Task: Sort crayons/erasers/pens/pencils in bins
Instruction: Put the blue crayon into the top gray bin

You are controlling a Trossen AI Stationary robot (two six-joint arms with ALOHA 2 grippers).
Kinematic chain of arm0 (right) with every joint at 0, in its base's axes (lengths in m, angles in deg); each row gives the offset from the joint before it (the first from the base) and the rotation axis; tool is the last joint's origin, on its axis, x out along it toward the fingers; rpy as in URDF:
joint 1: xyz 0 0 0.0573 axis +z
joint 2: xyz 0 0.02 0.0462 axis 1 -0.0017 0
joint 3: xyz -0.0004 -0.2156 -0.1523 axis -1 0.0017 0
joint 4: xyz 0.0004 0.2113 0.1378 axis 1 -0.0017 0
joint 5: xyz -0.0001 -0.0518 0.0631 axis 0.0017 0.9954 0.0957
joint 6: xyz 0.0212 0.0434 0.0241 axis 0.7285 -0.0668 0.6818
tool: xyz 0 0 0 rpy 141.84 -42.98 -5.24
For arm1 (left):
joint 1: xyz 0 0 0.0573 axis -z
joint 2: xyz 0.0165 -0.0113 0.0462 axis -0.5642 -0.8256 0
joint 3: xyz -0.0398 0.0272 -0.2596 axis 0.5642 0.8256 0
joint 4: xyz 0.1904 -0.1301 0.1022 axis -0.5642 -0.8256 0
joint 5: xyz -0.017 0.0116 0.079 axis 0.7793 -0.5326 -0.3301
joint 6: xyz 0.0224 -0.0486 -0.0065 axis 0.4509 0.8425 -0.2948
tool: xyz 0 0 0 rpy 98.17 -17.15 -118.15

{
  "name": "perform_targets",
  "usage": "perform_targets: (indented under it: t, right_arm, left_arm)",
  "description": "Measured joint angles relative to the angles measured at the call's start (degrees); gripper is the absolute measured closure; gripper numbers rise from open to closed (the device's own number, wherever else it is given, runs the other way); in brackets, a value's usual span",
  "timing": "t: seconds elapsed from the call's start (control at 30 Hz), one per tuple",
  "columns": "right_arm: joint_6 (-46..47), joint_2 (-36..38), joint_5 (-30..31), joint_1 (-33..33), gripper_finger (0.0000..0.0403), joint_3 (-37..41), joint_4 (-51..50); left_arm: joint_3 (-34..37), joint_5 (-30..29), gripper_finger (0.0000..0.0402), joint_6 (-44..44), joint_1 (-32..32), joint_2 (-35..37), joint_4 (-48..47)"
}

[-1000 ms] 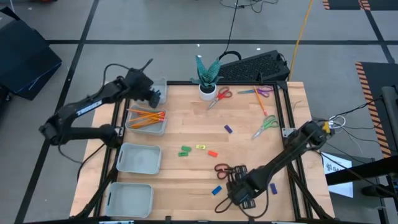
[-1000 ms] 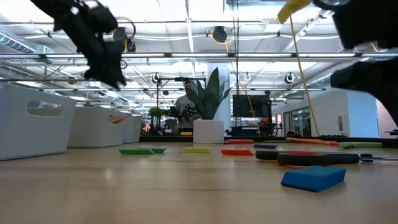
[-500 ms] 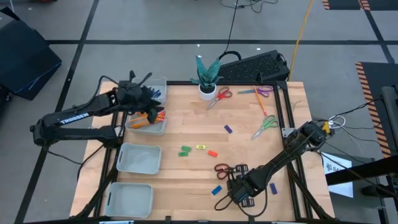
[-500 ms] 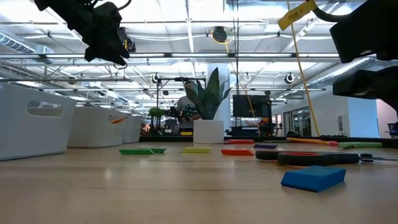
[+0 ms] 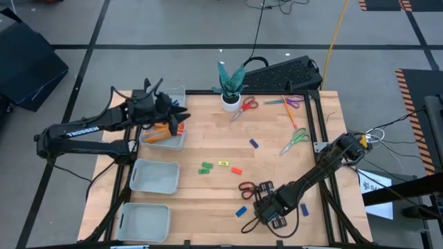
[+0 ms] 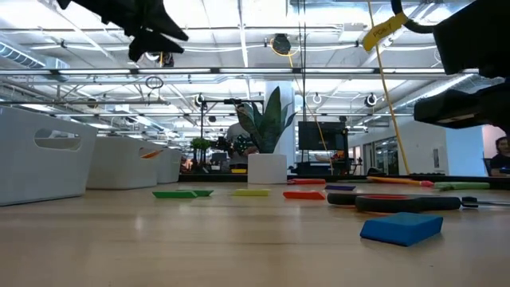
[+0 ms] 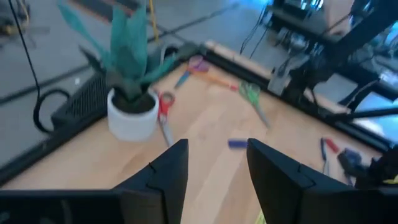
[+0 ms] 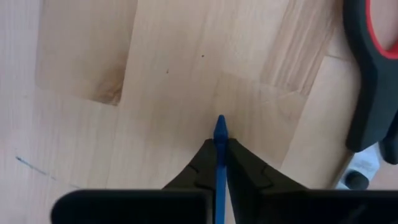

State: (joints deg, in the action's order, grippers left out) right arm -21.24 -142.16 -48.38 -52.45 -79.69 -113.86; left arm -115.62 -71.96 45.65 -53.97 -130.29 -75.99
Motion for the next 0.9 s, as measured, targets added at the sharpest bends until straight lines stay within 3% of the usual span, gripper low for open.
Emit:
perform_targets:
  t: [0.17, 0.37, 0.57, 0.67, 0.77, 0.9]
  right_arm:
    - [-0.57, 7.56, 3.16, -3.28, 0.0386, 0.65, -1.48]
    - [-3.4, 22.75, 10.88, -11.7, 0.0387, 0.35, 4.36]
    - [-15.14, 32.0, 23.92, -23.18, 0.0387, 0.83, 31.12]
    - [-19.23, 31.63, 19.01, -29.06, 0.0387, 2.82, 47.2]
    - [-17.31, 30.7, 11.16, -33.5, 0.0387, 4.59, 62.33]
    - [-15.16, 30.16, 7.54, -35.28, 0.0387, 5.63, 69.53]
  left_arm:
    - [0.0, -0.11, 0.0236, -2.88, -1.15, 0.19, 6.07]
    - [0.0, 0.47, 0.0211, -4.81, -1.31, -0.34, 12.4]
    - [0.0, 5.0, 0.014, -6.57, 2.6, -4.79, 20.34]
    - [0.0, 8.82, 0.0125, -7.9, 5.72, -9.16, 26.65]
    - [0.0, 11.59, 0.0128, -9.04, 9.12, -13.29, 32.88]
    - [0.0, 11.95, 0.0149, -9.69, 13.04, -17.94, 40.04]
